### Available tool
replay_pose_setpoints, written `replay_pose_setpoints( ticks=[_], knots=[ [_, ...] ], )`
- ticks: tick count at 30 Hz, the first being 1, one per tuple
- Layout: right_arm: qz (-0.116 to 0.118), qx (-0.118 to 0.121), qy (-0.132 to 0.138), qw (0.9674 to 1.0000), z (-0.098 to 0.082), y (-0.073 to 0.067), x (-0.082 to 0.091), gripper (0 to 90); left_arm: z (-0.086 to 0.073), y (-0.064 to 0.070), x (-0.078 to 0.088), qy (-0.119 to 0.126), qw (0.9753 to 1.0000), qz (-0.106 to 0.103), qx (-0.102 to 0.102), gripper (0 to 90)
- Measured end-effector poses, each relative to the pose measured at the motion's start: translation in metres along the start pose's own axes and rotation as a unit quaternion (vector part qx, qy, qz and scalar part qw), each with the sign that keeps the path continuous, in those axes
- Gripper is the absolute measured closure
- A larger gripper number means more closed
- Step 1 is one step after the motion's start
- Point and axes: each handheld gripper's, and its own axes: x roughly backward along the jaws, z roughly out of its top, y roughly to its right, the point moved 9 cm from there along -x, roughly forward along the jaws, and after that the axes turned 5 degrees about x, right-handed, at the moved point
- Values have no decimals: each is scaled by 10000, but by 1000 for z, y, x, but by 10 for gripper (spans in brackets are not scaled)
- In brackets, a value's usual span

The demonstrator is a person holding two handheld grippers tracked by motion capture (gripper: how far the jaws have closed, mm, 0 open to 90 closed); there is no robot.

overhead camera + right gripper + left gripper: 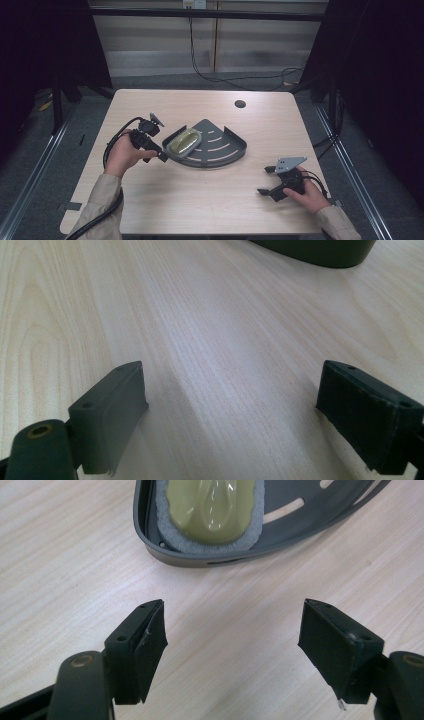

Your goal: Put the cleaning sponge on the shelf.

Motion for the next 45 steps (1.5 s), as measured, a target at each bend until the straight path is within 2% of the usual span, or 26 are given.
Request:
replay_pose_setpoints(
  ticks=[9, 15, 19, 30, 31, 37, 45],
  knots=[
    [0, 0, 1, 10000, 0, 0, 0, 117, -14, 0, -5, 88, 10000, 5, -20, 265],
    [4, -1, 1, 10000, 0, 0, 0, 117, -21, 2, -8, 181, 9998, -68, -23, 259],
    [-1, -2, 2, 10000, 0, 0, 0, 117, -28, 0, -13, 147, 9999, -67, -14, 259],
    [1, -1, 1, 10000, 0, 0, 0, 117, -40, -6, -19, 263, 9995, -90, 114, 259],
    [2, 0, 1, 10000, 0, 0, 0, 117, -42, -7, -19, 233, 9997, -81, 71, 259],
    [-1, -3, 3, 10000, 0, 0, 0, 117, -50, -10, -24, 250, 9995, -137, 142, 257],
    [0, 0, 1, 10000, 0, 0, 0, 117, -62, -17, -28, 209, 9997, -54, 99, 254]
  ],
)
